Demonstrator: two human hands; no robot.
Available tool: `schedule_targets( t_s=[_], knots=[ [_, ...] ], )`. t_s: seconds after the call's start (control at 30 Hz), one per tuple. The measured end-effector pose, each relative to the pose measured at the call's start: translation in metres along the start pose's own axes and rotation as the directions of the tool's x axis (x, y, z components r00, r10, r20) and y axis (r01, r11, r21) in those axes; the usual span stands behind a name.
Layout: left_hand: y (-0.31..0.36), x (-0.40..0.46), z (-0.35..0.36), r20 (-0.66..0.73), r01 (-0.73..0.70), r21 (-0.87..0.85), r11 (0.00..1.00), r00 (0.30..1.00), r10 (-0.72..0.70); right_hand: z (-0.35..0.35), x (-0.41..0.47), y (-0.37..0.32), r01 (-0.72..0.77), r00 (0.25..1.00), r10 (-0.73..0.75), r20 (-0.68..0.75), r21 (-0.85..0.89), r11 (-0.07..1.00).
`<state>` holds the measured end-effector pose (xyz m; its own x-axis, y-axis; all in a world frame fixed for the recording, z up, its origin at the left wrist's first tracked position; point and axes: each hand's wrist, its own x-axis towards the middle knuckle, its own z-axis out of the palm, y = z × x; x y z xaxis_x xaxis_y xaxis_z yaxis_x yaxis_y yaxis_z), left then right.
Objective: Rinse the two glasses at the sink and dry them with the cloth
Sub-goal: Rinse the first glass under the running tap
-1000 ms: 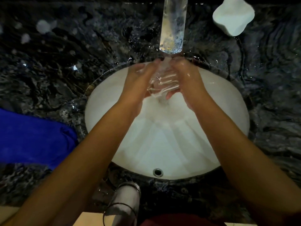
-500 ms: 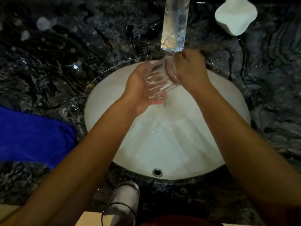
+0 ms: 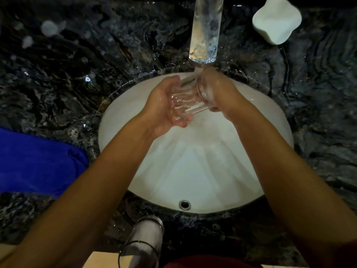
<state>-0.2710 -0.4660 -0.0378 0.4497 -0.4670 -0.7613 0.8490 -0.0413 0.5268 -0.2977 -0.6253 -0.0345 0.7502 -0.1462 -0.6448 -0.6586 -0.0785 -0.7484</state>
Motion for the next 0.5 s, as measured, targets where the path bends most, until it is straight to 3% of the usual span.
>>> schedule_targets(
  t_s=[0.1,0.23,0.3,0.37,0.43,0.5],
  knots=[
    [-0.005,-0.001,-0.002,0.044,0.028,-0.035,0.999,0.999,-0.027,0.001,-0.008,0.003,-0.095,0.990,0.102,-0.101,0.071,0.993],
    [-0.005,0.003,-0.005,0.037,0.050,-0.107,0.993,0.998,-0.046,-0.003,-0.015,0.020,0.194,0.980,-0.187,-0.064,0.135,0.972],
    [-0.002,0.001,-0.002,0.027,0.084,-0.121,0.989,0.996,-0.082,-0.002,-0.017,0.028,0.318,0.948,-0.318,-0.008,0.028,0.948],
    [-0.001,0.001,0.003,-0.053,0.072,-0.058,0.996,0.996,-0.075,0.002,-0.015,0.032,0.335,0.942,-0.336,-0.013,-0.043,0.941],
    [0.000,0.002,0.005,-0.158,-0.066,0.089,0.994,0.984,0.079,0.005,-0.013,0.030,0.249,0.966,-0.242,-0.090,0.085,0.965],
    [-0.001,0.002,0.004,-0.151,-0.277,0.277,0.920,0.933,0.326,0.005,-0.011,0.027,0.151,0.986,-0.120,-0.114,0.321,0.935]
  ],
)
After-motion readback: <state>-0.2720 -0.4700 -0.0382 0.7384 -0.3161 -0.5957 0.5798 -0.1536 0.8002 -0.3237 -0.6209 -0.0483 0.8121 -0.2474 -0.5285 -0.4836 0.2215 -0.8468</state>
